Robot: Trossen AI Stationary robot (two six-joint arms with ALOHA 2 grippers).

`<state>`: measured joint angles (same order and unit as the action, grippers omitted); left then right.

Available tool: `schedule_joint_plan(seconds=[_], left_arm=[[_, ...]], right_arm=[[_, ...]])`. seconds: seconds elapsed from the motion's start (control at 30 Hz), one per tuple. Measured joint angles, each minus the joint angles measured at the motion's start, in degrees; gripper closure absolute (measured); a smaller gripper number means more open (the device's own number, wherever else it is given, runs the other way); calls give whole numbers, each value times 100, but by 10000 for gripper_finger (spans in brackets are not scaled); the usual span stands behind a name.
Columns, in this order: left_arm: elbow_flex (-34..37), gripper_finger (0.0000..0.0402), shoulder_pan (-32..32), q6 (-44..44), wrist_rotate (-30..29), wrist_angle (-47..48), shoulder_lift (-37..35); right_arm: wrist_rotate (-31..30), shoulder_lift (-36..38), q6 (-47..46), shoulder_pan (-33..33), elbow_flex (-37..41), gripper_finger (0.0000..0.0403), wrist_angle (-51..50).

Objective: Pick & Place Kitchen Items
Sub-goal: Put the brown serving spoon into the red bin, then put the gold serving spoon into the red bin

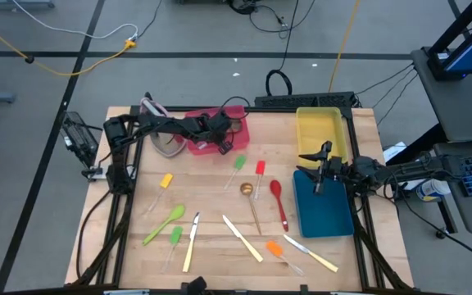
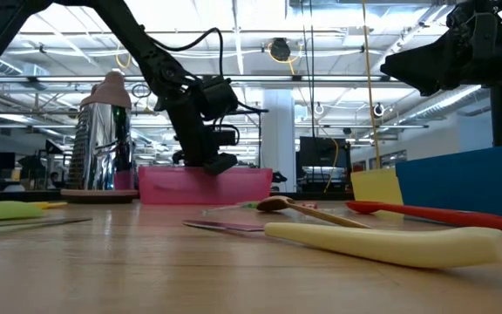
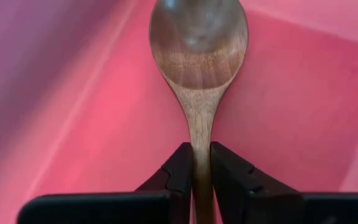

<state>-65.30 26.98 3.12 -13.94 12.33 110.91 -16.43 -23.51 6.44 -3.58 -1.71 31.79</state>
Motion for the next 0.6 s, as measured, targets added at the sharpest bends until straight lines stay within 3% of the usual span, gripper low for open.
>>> schedule_joint_plan(seconds=[0.2,0.6], left_arm=[[4,318,0,28,-6,-16,0],[4,314,-7,66,-8,-14,0]], right_arm=[[-1,0,3,0,0,234,1],[0,0,18,0,0,234,4]])
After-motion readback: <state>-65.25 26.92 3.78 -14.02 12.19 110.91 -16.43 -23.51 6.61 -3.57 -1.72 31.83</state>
